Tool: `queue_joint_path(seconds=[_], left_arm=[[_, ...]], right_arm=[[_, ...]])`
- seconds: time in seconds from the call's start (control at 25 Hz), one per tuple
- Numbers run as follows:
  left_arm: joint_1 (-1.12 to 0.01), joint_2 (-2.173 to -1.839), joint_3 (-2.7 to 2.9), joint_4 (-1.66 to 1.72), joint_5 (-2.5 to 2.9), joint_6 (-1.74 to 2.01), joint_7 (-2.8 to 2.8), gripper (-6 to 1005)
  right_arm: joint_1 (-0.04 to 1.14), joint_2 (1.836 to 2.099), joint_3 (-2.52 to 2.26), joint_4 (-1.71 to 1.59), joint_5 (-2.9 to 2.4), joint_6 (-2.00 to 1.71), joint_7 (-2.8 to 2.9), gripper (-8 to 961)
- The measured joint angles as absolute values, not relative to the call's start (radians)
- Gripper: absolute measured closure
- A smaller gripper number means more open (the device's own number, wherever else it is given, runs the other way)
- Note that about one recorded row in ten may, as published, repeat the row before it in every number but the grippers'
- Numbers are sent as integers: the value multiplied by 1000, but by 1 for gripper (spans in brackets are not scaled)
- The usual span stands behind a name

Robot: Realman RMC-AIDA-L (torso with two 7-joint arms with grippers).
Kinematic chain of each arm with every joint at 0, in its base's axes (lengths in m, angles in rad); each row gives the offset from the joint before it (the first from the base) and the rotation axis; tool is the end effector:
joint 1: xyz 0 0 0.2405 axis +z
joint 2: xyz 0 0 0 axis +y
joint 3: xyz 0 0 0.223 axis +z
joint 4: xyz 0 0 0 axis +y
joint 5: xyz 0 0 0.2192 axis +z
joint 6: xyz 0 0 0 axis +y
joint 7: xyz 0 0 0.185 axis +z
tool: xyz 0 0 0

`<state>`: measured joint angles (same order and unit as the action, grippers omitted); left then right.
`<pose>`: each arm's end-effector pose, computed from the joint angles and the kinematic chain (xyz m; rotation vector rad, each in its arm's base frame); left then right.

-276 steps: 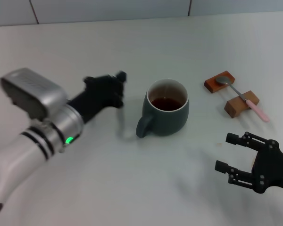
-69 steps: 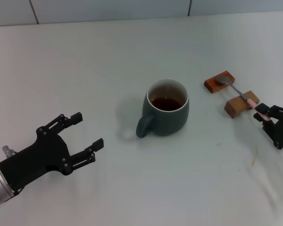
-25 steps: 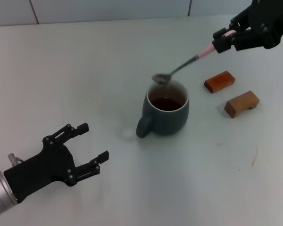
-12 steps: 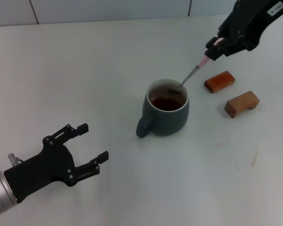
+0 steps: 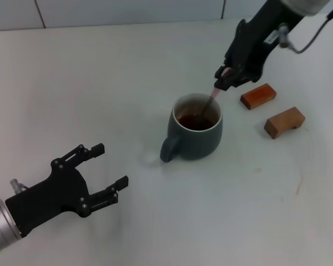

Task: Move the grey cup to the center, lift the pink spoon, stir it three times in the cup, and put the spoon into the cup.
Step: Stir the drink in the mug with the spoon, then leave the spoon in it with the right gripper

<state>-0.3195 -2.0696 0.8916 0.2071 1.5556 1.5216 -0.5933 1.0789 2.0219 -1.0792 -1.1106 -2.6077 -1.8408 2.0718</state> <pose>-0.2720 0.2530 -0.0716 -2.4949 -0.3368 -0.8569 0.0740 0.3855 0.0141 -2.9685 0.2266 -0.5872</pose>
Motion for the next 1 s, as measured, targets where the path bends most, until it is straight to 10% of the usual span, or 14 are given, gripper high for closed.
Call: queue_joint_path(seconds=[1.0], left_arm=[[-323,-2071,892,207,1549,1507,-600,157]], right_arm=[[1185,2074,-1155,-989,-2757,-1772,2080,828]])
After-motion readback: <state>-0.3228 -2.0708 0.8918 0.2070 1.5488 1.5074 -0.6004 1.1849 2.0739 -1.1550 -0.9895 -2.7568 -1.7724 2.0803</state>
